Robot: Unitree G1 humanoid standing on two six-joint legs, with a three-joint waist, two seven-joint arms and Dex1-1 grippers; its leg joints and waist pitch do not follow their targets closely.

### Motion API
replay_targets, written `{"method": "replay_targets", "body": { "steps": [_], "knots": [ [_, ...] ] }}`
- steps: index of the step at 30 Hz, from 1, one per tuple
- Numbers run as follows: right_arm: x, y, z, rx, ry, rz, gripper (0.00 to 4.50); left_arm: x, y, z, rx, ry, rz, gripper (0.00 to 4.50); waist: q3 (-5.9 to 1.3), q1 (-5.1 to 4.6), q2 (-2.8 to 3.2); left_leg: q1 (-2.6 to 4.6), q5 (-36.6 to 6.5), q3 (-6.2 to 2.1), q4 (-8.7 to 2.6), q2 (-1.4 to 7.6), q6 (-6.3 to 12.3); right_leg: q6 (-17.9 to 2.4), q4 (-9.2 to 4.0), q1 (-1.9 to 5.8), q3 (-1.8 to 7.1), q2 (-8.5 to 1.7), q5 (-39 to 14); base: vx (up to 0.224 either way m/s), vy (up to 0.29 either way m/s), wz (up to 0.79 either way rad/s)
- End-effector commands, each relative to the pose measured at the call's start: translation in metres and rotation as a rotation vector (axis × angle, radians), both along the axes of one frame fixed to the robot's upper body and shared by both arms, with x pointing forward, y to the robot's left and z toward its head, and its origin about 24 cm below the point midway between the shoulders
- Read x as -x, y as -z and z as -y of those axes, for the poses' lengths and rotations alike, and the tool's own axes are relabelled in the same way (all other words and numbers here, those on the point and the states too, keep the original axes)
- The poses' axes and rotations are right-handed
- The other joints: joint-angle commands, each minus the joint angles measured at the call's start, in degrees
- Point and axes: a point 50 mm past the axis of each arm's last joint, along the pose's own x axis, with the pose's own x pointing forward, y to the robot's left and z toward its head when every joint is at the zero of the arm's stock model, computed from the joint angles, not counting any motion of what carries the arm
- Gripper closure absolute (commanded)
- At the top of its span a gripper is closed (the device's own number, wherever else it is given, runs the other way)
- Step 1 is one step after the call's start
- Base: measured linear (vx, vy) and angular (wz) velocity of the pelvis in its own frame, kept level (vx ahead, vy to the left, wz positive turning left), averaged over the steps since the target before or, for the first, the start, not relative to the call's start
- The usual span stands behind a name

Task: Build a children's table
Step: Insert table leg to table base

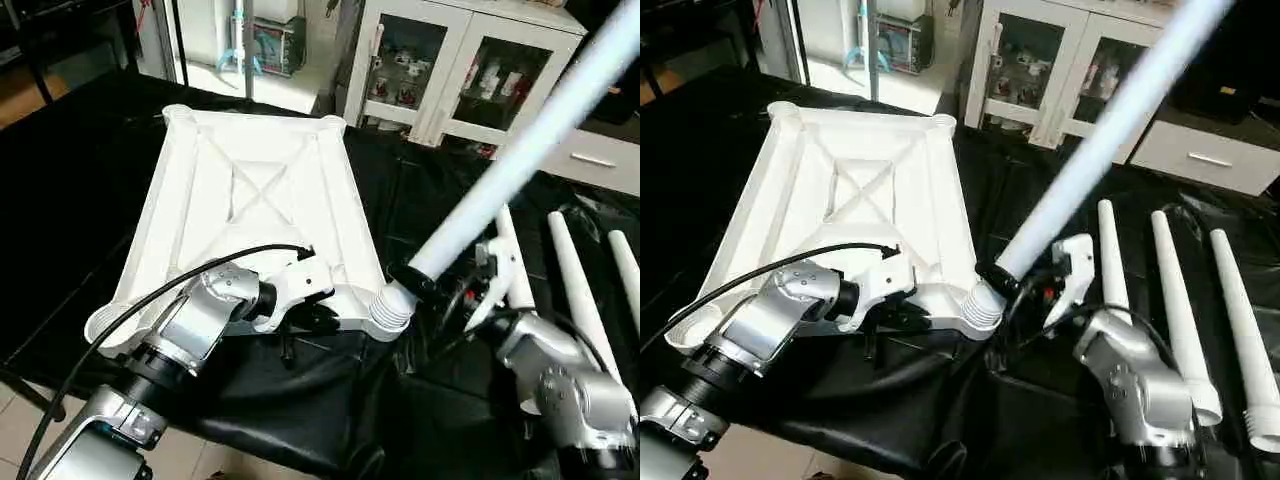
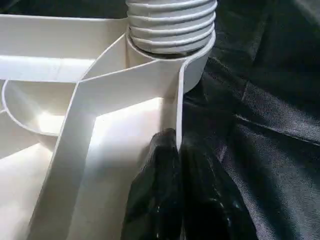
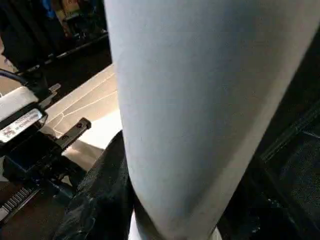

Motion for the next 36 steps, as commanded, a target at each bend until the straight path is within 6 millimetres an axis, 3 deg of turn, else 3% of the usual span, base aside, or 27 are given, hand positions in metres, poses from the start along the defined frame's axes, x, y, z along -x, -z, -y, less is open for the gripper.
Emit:
{"method": "replay_targets", "body": {
  "steps": [1, 13, 28, 36],
  "knots": [
    [0.011, 0.020, -0.005, 0.040, -0.035, -0.081, 2.66, 0.010, 0.023, 0.004, 0.001, -0.018, -0.091, 4.50, -1.20, -0.50, -0.15, 1.13, -25.2, -1.10, -5.39, 2.05, -2.92, -5.4, -4.78, -0.45, 0.57, -0.33, -23.2, 0.000, 0.000, 0.00],
    [0.021, 0.034, 0.000, 0.282, -0.107, -0.104, 2.66, 0.011, 0.024, 0.003, -0.007, -0.011, -0.091, 4.50, -1.16, -0.58, -0.16, 1.08, -26.1, -1.16, -5.43, 2.04, -2.86, -4.4, -5.06, -0.51, 0.67, -0.32, -25.1, 0.000, 0.000, 0.00],
    [0.016, 0.036, -0.009, 0.344, -0.229, -0.184, 2.66, 0.010, 0.023, 0.003, -0.011, -0.010, -0.093, 4.50, -1.24, -0.78, -0.23, 1.04, -27.5, -1.34, -5.51, 2.00, -3.41, -3.9, -5.14, -0.66, 0.64, -0.19, -25.4, 0.000, 0.000, 0.00],
    [0.008, 0.043, -0.009, 0.372, -0.236, -0.240, 2.66, 0.010, 0.023, 0.004, -0.008, -0.012, -0.090, 4.50, -0.96, -1.53, -0.58, 1.22, -32.2, -1.84, -5.58, 1.99, -4.21, -2.8, -5.90, -1.27, 0.53, -0.49, -32.1, 0.000, 0.000, 0.00]
  ]
}}
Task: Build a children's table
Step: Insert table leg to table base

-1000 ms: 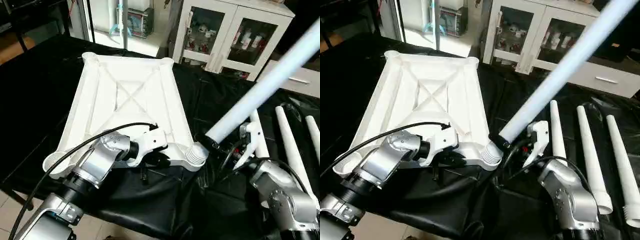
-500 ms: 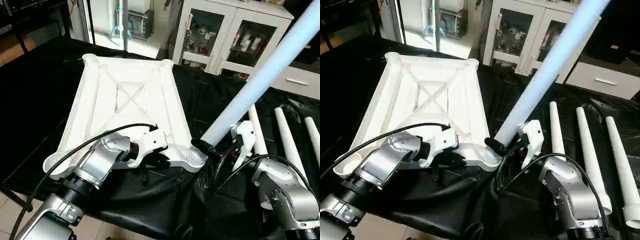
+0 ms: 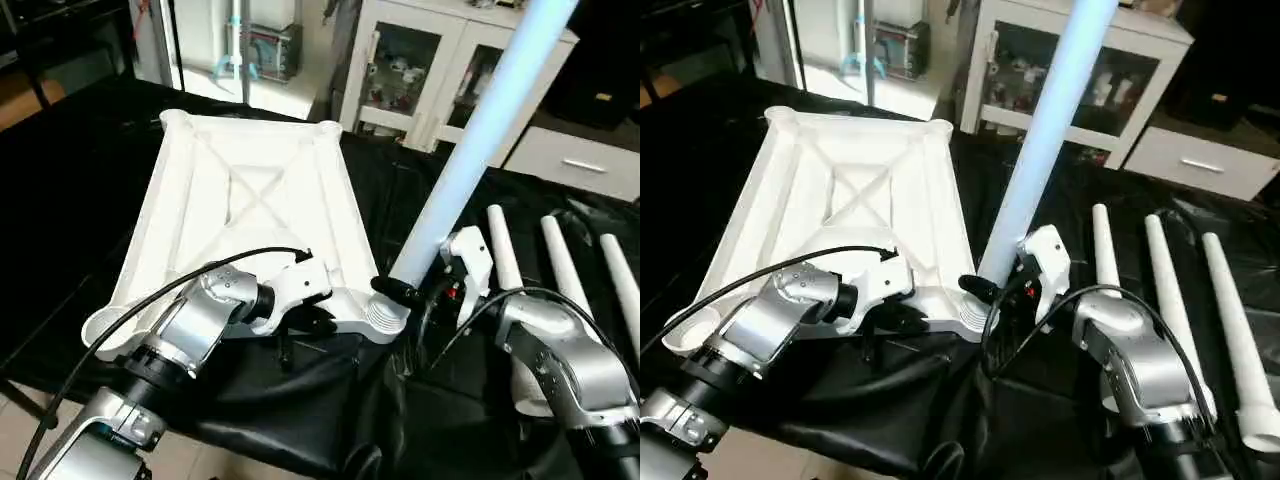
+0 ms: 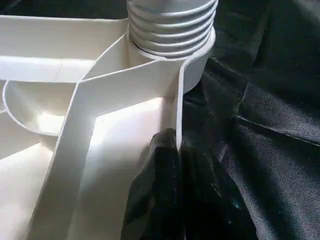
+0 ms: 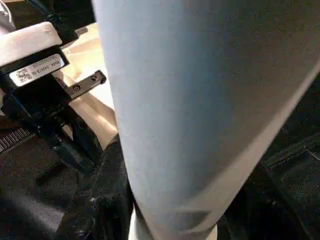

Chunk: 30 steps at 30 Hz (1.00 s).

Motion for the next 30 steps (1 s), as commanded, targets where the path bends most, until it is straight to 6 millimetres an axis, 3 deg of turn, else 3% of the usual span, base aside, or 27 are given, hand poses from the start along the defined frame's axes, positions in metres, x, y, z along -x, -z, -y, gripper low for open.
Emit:
{"method": "replay_targets", "body": {
  "steps": [1, 8, 9, 14, 16, 17, 20, 22, 25, 28, 29, 30],
  "knots": [
    [0.020, 0.055, 0.003, 0.105, 0.006, -0.273, 2.66, 0.009, 0.019, 0.007, 0.010, 0.000, -0.081, 4.50, -0.12, -0.65, 0.05, 1.25, -32.5, -1.85, -5.41, 2.06, -4.24, -2.9, -5.81, -1.39, 0.50, -0.54, -32.6, 0.000, 0.000, 0.00],
    [0.020, 0.063, 0.005, 0.103, 0.069, -0.265, 2.66, 0.011, 0.019, 0.006, 0.014, -0.006, -0.082, 4.50, -0.04, -1.24, 0.19, 1.15, -35.5, -2.36, -5.74, 2.04, -4.97, -2.7, -6.06, -1.42, 0.22, -0.50, -34.2, 0.000, 0.000, 0.00],
    [0.019, 0.062, 0.004, 0.097, 0.078, -0.255, 2.66, 0.011, 0.019, 0.006, 0.015, -0.010, -0.083, 4.50, -0.07, -1.26, 0.51, 1.24, -36.0, -2.44, -5.85, 2.05, -5.13, -2.8, -6.11, -1.43, 0.18, -0.50, -33.8, 0.000, 0.000, 0.00],
    [0.015, 0.061, 0.004, 0.095, 0.123, -0.228, 2.66, 0.009, 0.018, 0.006, 0.028, -0.035, -0.078, 4.50, -0.03, -1.58, 0.44, 1.33, -37.2, -2.49, -6.05, 2.02, -5.15, -3.1, -6.36, -1.50, 0.12, -0.45, -32.9, 0.000, 0.000, 0.00],
    [0.000, 0.062, 0.004, 0.123, 0.263, -0.195, 2.66, -0.001, 0.013, 0.011, 0.068, -0.118, -0.060, 4.50, 0.06, -1.91, 0.90, 1.29, -38.4, -2.64, -6.19, 1.95, -5.68, -3.2, -6.42, -1.61, -0.01, -0.39, -33.3, 0.000, 0.000, 0.00],
    [-0.007, 0.062, 0.004, 0.137, 0.326, -0.184, 2.66, -0.005, 0.011, 0.013, 0.080, -0.146, -0.055, 4.50, 0.20, -2.51, 0.64, 1.20, -39.6, -2.74, -6.22, 1.69, -6.11, -3.1, -6.63, -1.73, -0.37, -0.27, -35.0, 0.000, 0.000, 0.00],
    [-0.023, 0.064, 0.004, 0.184, 0.482, -0.166, 2.66, -0.020, 0.003, 0.025, 0.114, -0.262, -0.022, 4.50, 0.00, -3.88, 1.24, 1.11, -42.0, -3.90, -6.60, 1.44, -6.66, -3.7, -6.87, -0.64, -1.39, -0.41, -34.3, -0.045, 0.019, -0.09],
    [-0.030, 0.064, 0.004, 0.206, 0.546, -0.159, 2.66, -0.026, -0.002, 0.031, 0.123, -0.306, -0.006, 4.50, 0.06, -4.44, 1.27, 1.40, -42.7, -4.04, -6.64, 1.25, -5.99, -4.5, -7.24, -0.69, -1.67, -0.28, -32.3, -0.083, 0.036, -0.13],
    [-0.044, 0.063, 0.000, 0.233, 0.667, -0.155, 2.66, -0.038, -0.012, 0.043, 0.134, -0.397, 0.034, 4.50, 0.43, -4.85, 1.44, 1.75, -43.3, -3.82, -6.46, 1.25, -4.94, -5.3, -7.84, -0.75, -2.39, -0.51, -32.4, -0.036, 0.007, -0.02],
    [-0.059, 0.061, -0.011, 0.244, 0.796, -0.165, 2.66, -0.050, -0.023, 0.058, 0.113, -0.470, 0.128, 4.50, 0.65, -5.26, 1.84, 1.56, -44.9, -4.18, -7.09, 1.46, -5.73, -6.1, -7.36, -0.16, -3.14, -0.37, -28.5, -0.034, 0.001, -0.03],
    [-0.060, 0.061, -0.012, 0.243, 0.813, -0.168, 2.66, -0.051, -0.023, 0.060, 0.112, -0.474, 0.135, 4.50, 0.53, -5.22, 1.86, 1.52, -44.2, -4.07, -7.10, 1.50, -5.55, -6.6, -7.22, 0.18, -3.03, -0.49, -26.1, 0.000, 0.000, 0.00],
    [-0.062, 0.061, -0.017, 0.247, 0.830, -0.178, 2.66, -0.052, -0.026, 0.064, 0.130, -0.483, 0.137, 4.50, 0.46, -5.10, 1.58, 1.44, -41.5, -3.82, -6.73, 1.37, -5.23, -7.1, -7.24, -0.09, -2.55, -0.98, -25.3, 0.000, 0.000, 0.00]
  ]
}}
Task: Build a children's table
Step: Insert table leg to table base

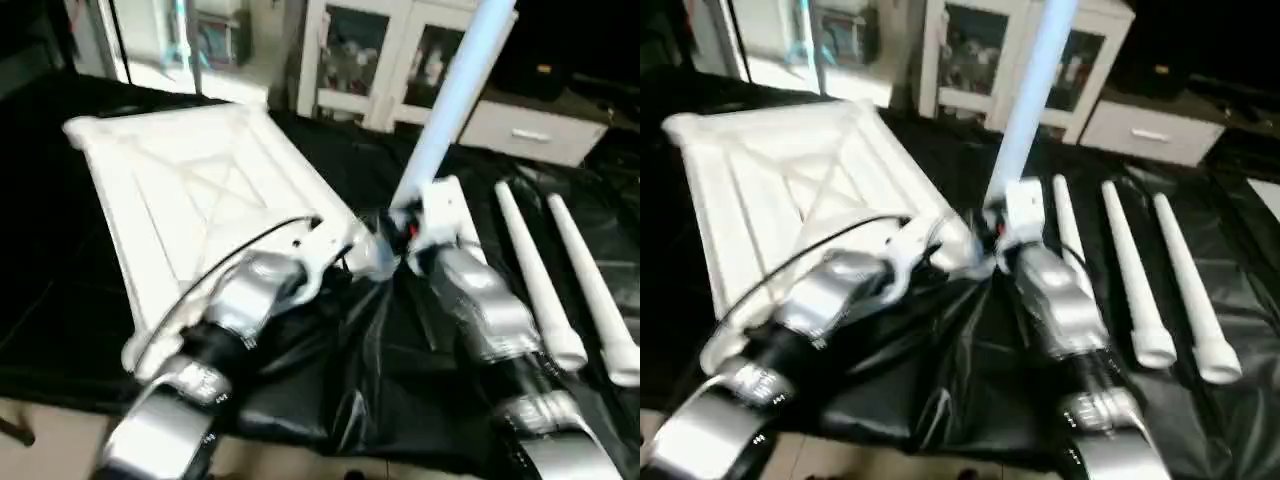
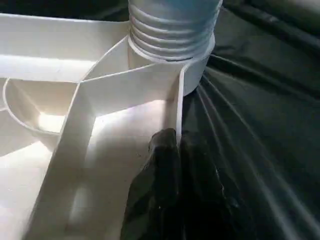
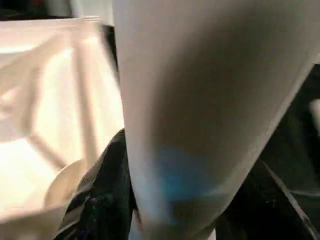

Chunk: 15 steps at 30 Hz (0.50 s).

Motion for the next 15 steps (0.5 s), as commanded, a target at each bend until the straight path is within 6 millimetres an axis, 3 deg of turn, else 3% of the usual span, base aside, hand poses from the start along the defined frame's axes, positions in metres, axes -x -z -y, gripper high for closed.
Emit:
{"method": "replay_targets", "body": {
  "steps": [1, 3, 5, 6, 8, 15],
  "knots": [
    [0.020, 0.066, 0.019, 0.098, 0.137, -0.302, 2.66, -0.006, -0.023, 0.016, 0.072, 0.010, 0.082, 4.50, -1.82, -0.36, 0.29, 2.23, -40.4, -1.19, -5.65, 2.07, -5.01, -6.8, -3.55, -0.19, -0.08, -0.98, -25.9, 0.000, 0.000, 0.00],
    [0.019, 0.066, 0.017, 0.089, 0.143, -0.305, 2.66, -0.007, -0.024, 0.018, 0.078, 0.007, 0.086, 4.50, -1.77, -0.49, 0.29, 1.95, -38.5, -1.17, -5.50, 2.01, -4.85, -6.8, -3.49, -0.15, 0.17, -1.12, -26.8, 0.000, 0.000, 0.00],
    [0.016, 0.064, 0.013, 0.108, 0.150, -0.298, 2.66, -0.007, -0.026, 0.020, 0.080, 0.003, 0.088, 4.50, -1.92, -0.29, 0.16, 1.66, -35.1, -0.95, -5.47, 2.13, -4.69, -7.2, -3.04, 0.00, 0.53, -1.13, -23.9, 0.000, 0.000, 0.00],
    [0.013, 0.063, 0.009, 0.113, 0.147, -0.291, 2.66, -0.008, -0.025, 0.020, 0.075, -0.004, 0.084, 4.50, -1.91, -0.38, -0.29, 1.61, -34.1, -0.78, -5.43, 2.09, -4.47, -7.5, -2.93, -0.04, 0.59, -0.96, -22.8, 0.000, 0.000, 0.00],
    [0.010, 0.061, 0.004, 0.114, 0.142, -0.277, 2.66, -0.009, -0.022, 0.018, 0.064, -0.016, 0.077, 4.50, -2.08, -0.33, -0.17, 1.64, -32.7, -0.58, -5.38, 2.12, -4.33, -8.0, -2.59, -0.08, 0.74, -0.97, -21.2, 0.000, 0.000, 0.00],
    [0.003, 0.049, -0.009, 0.030, 0.054, -0.202, 2.66, -0.010, -0.019, 0.014, 0.060, -0.024, 0.069, 4.50, -1.96, -0.10, -0.34, 1.76, -31.4, -0.23, -5.23, 2.21, -3.67, -7.8, -2.66, -0.17, 0.83, -0.85, -21.5, 0.000, 0.000, 0.00]
  ]
}}
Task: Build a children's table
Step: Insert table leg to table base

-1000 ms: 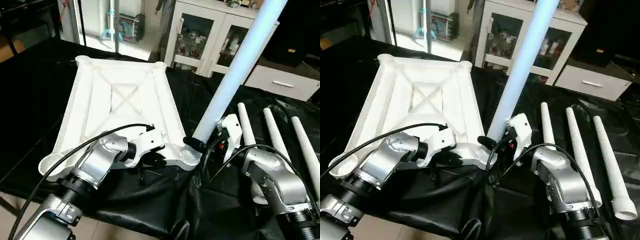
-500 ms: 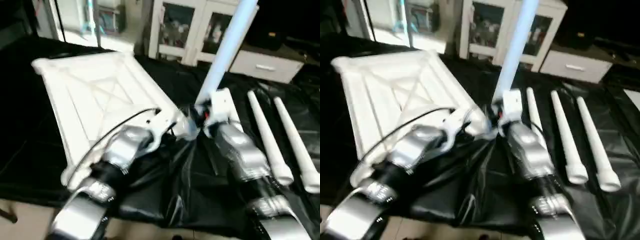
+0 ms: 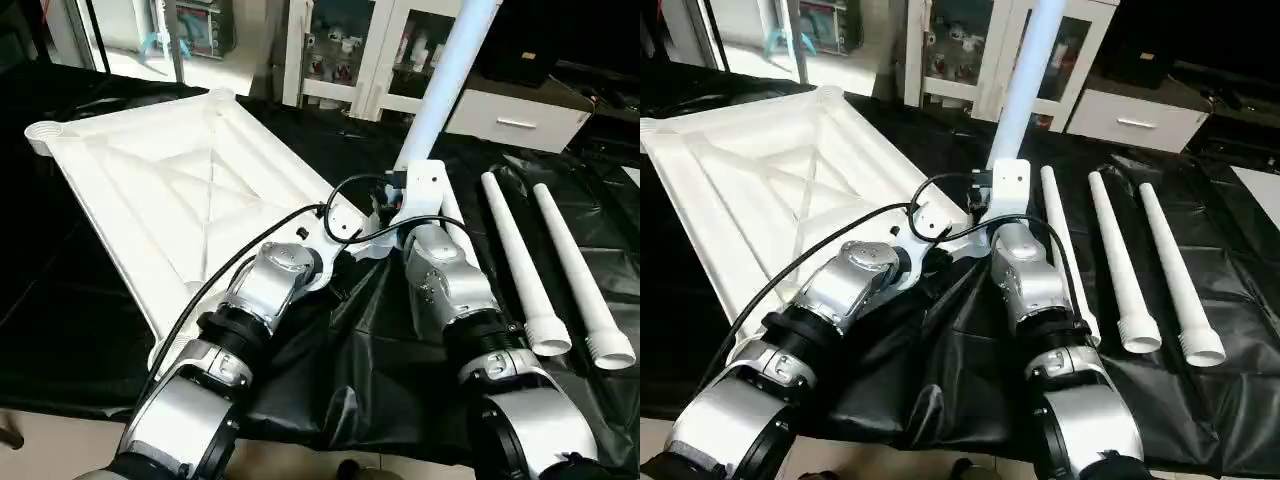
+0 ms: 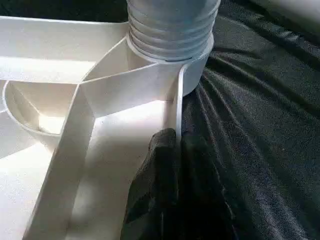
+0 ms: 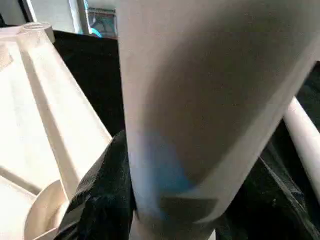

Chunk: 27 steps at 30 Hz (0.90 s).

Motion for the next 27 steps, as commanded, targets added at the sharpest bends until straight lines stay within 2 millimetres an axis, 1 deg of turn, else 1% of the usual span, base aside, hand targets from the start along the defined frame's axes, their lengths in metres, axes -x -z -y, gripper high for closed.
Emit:
{"method": "replay_targets", "body": {
  "steps": [1, 2, 3, 4, 5, 6, 7, 8, 9, 10, 11, 12, 13, 14, 15, 16, 17, 18, 19, 20, 21, 22, 23, 24, 25, 26, 27],
  "knots": [
    [0.018, 0.050, 0.005, 0.031, -0.022, -0.203, 2.31, -0.002, -0.015, 0.012, 0.061, 0.050, 0.051, 4.50, -2.46, 0.27, 0.61, 1.76, -31.1, -0.75, -5.18, 2.16, -3.66, -6.6, -2.83, 0.40, 0.22, -0.86, -21.7, 0.000, 0.000, 0.00],
    [0.016, 0.044, 0.003, 0.015, -0.045, -0.173, 2.31, -0.002, -0.015, 0.012, 0.061, 0.053, 0.051, 4.50, -2.50, 0.32, 0.52, 1.67, -30.1, -0.64, -5.13, 2.17, -3.55, -6.8, -2.69, 0.48, 0.28, -0.84, -20.9, 0.000, 0.000, 0.00],
    [0.016, 0.044, 0.003, 0.015, -0.045, -0.173, 2.10, -0.002, -0.015, 0.012, 0.061, 0.053, 0.051, 4.50, -2.53, 0.38, 0.46, 1.65, -29.7, -0.56, -5.11, 2.18, -3.41, -6.9, -2.65, 0.51, 0.31, -0.82, -20.5, 0.000, 0.000, 0.00],
    [0.013, 0.036, 0.001, 0.011, -0.065, -0.129, 1.92, -0.003, -0.014, 0.011, 0.062, 0.057, 0.050, 4.50, -2.63, 0.50, 0.42, 1.69, -28.6, -0.34, -4.98, 2.21, -3.06, -7.3, -2.53, 0.48, 0.42, -0.86, -19.6, 0.000, 0.000, 0.00],
    [0.011, 0.034, 0.001, 0.015, -0.070, -0.114, 1.92, -0.003, -0.014, 0.011, 0.061, 0.058, 0.051, 4.50, -2.76, 0.65, 0.41, 1.65, -27.1, -0.18, -4.84, 2.25, -2.73, -7.9, -2.36, 0.57, 0.55, -0.87, -18.5, 0.000, 0.000, 0.00],
    [0.011, 0.034, 0.001, 0.015, -0.070, -0.114, 1.78, -0.003, -0.014, 0.011, 0.061, 0.058, 0.051, 4.50, -2.91, 0.87, 0.37, 1.55, -25.7, -0.06, -4.75, 2.26, -2.53, -8.2, -2.21, 0.70, 0.62, -0.95, -17.3, 0.000, 0.000, 0.00],
    [0.010, 0.031, 0.000, 0.030, -0.088, -0.101, 1.63, -0.003, -0.014, 0.011, 0.063, 0.060, 0.050, 4.50, -3.03, 1.29, 0.08, 1.17, -22.5, 0.19, -4.69, 2.17, -1.83, -8.3, -1.87, 1.04, 0.64, -0.96, -15.6, 0.000, 0.000, 0.00],
    [0.009, 0.027, -0.001, 0.021, -0.108, -0.089, 1.52, -0.003, -0.014, 0.011, 0.064, 0.069, 0.052, 4.50, -2.83, 1.76, 0.12, 1.11, -21.3, 0.48, -4.60, 2.19, -1.09, -7.8, -1.79, 0.81, 0.80, -0.83, -15.9, 0.000, 0.000, 0.00],
    [0.009, 0.022, -0.001, 0.007, -0.136, -0.075, 1.46, -0.003, -0.014, 0.010, 0.067, 0.082, 0.052, 4.50, -2.72, 1.88, 0.11, 1.34, -21.8, 0.61, -4.47, 2.18, -0.81, -7.7, -1.95, 0.49, 0.85, -0.78, -17.2, 0.000, 0.000, 0.00],
    [0.009, 0.019, -0.002, -0.003, -0.155, -0.065, 1.42, -0.002, -0.014, 0.010, 0.070, 0.091, 0.051, 4.50, -2.84, 1.97, 0.22, 1.46, -22.0, 0.63, -4.31, 2.22, -0.79, -7.6, -1.93, 0.49, 0.89, -0.81, -18.4, 0.000, 0.000, 0.00],
    [0.009, 0.016, -0.001, -0.011, -0.180, -0.054, 1.33, -0.002, -0.014, 0.010, 0.071, 0.101, 0.051, 4.50, -3.03, 2.12, 0.31, 1.42, -20.8, 0.71, -4.24, 2.33, -0.94, -7.8, -1.76, 0.60, 0.89, -0.83, -17.7, 0.000, 0.000, 0.00],
    [0.009, 0.014, 0.000, -0.012, -0.195, -0.048, 1.21, -0.001, -0.014, 0.010, 0.071, 0.107, 0.051, 4.50, -2.99, 2.23, 0.23, 1.39, -20.1, 0.80, -4.20, 2.34, -0.92, -7.8, -1.72, 0.65, 0.85, -0.74, -17.1, 0.000, 0.000, 0.00],
    [0.010, 0.011, 0.001, -0.013, -0.212, -0.039, 1.10, -0.001, -0.014, 0.009, 0.073, 0.115, 0.050, 4.50, -3.03, 2.50, 0.08, 1.38, -19.1, 1.07, -4.00, 2.35, -0.60, -7.9, -1.55, 0.54, 0.93, -0.69, -16.3, 0.000, 0.000, 0.00],
    [0.011, 0.008, 0.003, -0.011, -0.239, -0.024, 1.04, 0.001, -0.013, 0.008, 0.075, 0.128, 0.047, 4.50, -3.07, 3.00, -0.16, 1.37, -18.9, 1.20, -3.88, 2.35, 0.08, -7.4, -1.63, 0.60, 0.88, -0.61, -17.7, 0.000, 0.000, 0.00],
    [0.013, 0.005, 0.007, -0.007, -0.263, -0.009, 1.04, 0.002, -0.013, 0.008, 0.074, 0.144, 0.047, 4.50, -3.21, 3.09, -0.19, 1.31, -18.6, 1.23, -3.79, 2.33, 0.22, -7.4, -1.54, 0.56, 0.94, -0.65, -18.5, 0.000, 0.000, 0.00],
    [0.015, 0.003, 0.009, -0.005, -0.280, -0.001, 0.85, 0.003, -0.012, 0.007, 0.073, 0.163, 0.047, 4.50, -3.47, 3.42, -0.29, 1.07, -16.9, 1.19, -3.73, 2.40, 0.27, -7.2, -1.34, 0.82, 0.93, -0.65, -18.1, 0.000, 0.000, 0.00],
    [0.018, 0.000, 0.013, -0.003, -0.304, 0.009, 0.85, 0.005, -0.011, 0.006, 0.070, 0.179, 0.039, 4.50, -3.50, 3.78, -0.28, 0.94, -15.0, 1.30, -3.62, 2.40, 0.65, -7.4, -1.10, 0.94, 0.90, -0.52, -16.0, 0.000, 0.000, 0.00],
    [0.021, -0.002, 0.017, -0.001, -0.321, 0.016, 0.65, 0.007, -0.009, 0.004, 0.064, 0.196, 0.036, 4.50, -3.48, 3.86, -0.20, 1.05, -14.6, 1.47, -3.50, 2.39, 0.84, -7.7, -1.00, 0.67, 0.95, -0.43, -15.2, 0.000, 0.000, 0.00],
    [0.023, -0.003, 0.021, 0.001, -0.333, 0.020, 0.65, 0.008, -0.008, 0.003, 0.060, 0.217, 0.032, 4.50, -3.36, 4.14, -0.13, 1.27, -15.0, 1.71, -3.34, 2.42, 1.13, -8.1, -1.05, 0.34, 1.00, -0.26, -15.3, 0.000, 0.000, 0.00],
    [0.026, -0.004, 0.024, 0.003, -0.351, 0.022, 0.60, 0.010, -0.006, 0.002, 0.057, 0.229, 0.024, 4.50, -3.30, 4.32, -0.17, 1.31, -15.3, 1.83, -3.28, 2.43, 1.16, -8.0, -1.08, 0.24, 1.04, -0.23, -15.8, 0.000, 0.000, 0.00],
    [0.026, -0.004, 0.024, 0.003, -0.351, 0.022, 0.41, 0.010, -0.006, 0.002, 0.057, 0.229, 0.024, 4.50, -3.60, 4.60, -0.17, 1.28, -14.2, 1.91, -3.21, 2.66, 1.07, -8.3, -0.64, 0.59, 1.02, -0.38, -15.3, 0.000, 0.000, 0.00],
    [0.029, -0.006, 0.028, 0.003, -0.375, 0.022, 0.30, 0.012, -0.005, 0.000, 0.054, 0.246, 0.021, 4.50, -3.81, 4.82, 0.04, 1.36, -11.6, 2.12, -3.03, 2.72, 0.83, -8.9, -0.25, 0.66, 0.99, -0.15, -12.3, 0.000, 0.000, 0.00],
    [0.034, -0.007, 0.033, 0.008, -0.407, 0.020, 0.30, 0.015, -0.003, -0.002, 0.058, 0.267, 0.007, 4.50, -3.78, 4.90, 0.08, 1.24, -9.9, 2.26, -2.94, 2.62, 1.25, -9.8, 0.10, 0.82, 0.98, 0.13, -9.2, 0.000, 0.000, 0.00],
    [0.039, -0.009, 0.037, 0.008, -0.445, 0.020, 0.18, 0.017, -0.002, -0.004, 0.058, 0.291, -0.001, 4.50, -3.81, 5.17, 0.09, 1.33, -9.6, 2.35, -2.86, 2.69, 1.40, -9.9, 0.20, 0.86, 1.02, 0.09, -8.2, 0.000, 0.000, 0.00],
    [0.044, -0.010, 0.041, 0.008, -0.476, 0.020, 0.18, 0.020, -0.001, -0.006, 0.058, 0.324, -0.005, 4.50, -3.87, 5.43, 0.23, 1.49, -9.9, 2.38, -2.78, 2.72, 1.71, -10.5, 0.42, 0.87, 1.09, 0.22, -7.3, 0.050, -0.001, 0.01],
    [0.048, -0.012, 0.045, 0.012, -0.504, 0.018, 0.04, 0.023, 0.001, -0.008, 0.059, 0.339, -0.018, 4.50, -4.02, 5.66, 0.20, 1.34, -9.1, 2.37, -2.69, 2.70, 2.08, -10.9, 0.79, 1.16, 1.09, 0.30, -5.3, 0.000, 0.000, 0.00],
    [0.048, -0.012, 0.045, 0.012, -0.504, 0.018, 0.04, 0.023, 0.001, -0.008, 0.059, 0.339, -0.018, 4.50, -4.04, 5.66, 0.17, 1.31, -8.6, 2.43, -2.64, 2.65, 2.29, -11.3, 0.91, 1.19, 1.11, 0.40, -4.3, 0.000, 0.000, 0.00]
  ]
}}
